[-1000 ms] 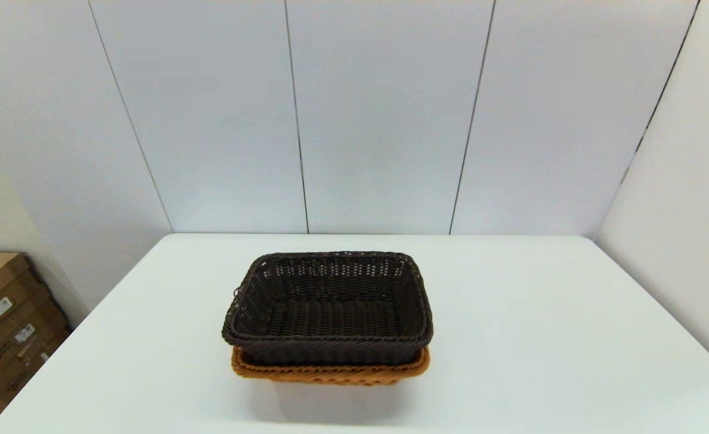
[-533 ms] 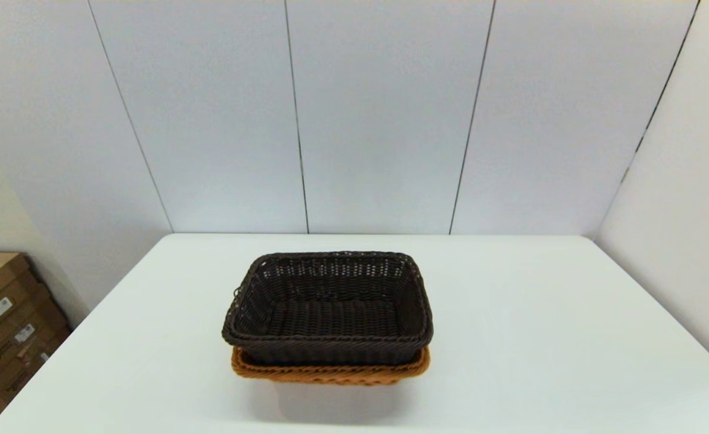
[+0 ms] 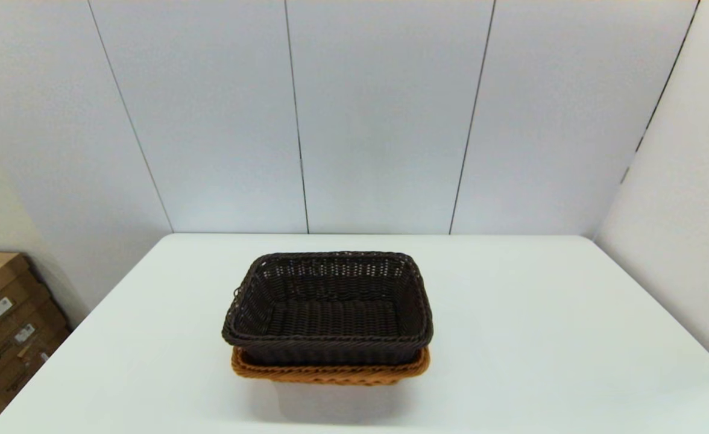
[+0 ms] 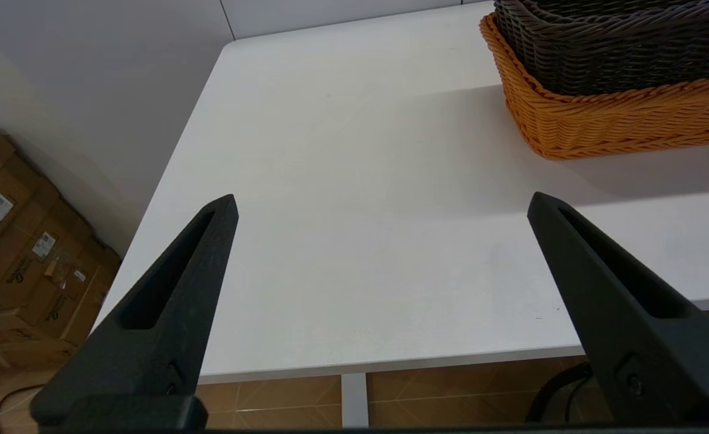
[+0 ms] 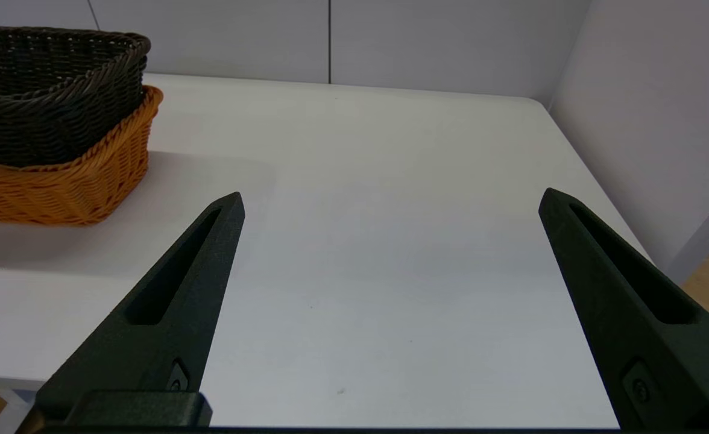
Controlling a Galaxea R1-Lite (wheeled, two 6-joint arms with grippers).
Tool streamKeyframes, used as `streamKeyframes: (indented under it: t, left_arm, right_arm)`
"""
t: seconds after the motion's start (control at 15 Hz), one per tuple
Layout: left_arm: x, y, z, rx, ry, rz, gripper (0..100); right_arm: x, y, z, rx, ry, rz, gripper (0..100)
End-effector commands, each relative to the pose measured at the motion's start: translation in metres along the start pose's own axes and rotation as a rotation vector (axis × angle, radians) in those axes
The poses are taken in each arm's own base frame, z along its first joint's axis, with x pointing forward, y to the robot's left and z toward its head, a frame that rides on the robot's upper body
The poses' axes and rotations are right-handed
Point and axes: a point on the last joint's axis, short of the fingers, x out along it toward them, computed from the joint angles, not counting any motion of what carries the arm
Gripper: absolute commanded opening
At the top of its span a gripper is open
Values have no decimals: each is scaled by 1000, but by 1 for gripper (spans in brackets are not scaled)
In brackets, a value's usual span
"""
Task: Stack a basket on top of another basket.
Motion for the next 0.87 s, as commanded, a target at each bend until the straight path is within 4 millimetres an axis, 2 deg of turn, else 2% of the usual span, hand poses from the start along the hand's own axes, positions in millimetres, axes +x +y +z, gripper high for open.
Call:
streamKeyframes:
  t: [0.07,0.87]
  left_arm:
    - [0,0,0,1,3,0,100]
    - [0,0,0,1,3,0,100]
  right_arm:
    - [0,0,0,-1,1,1,100]
    - [0,0,0,-1,1,1,100]
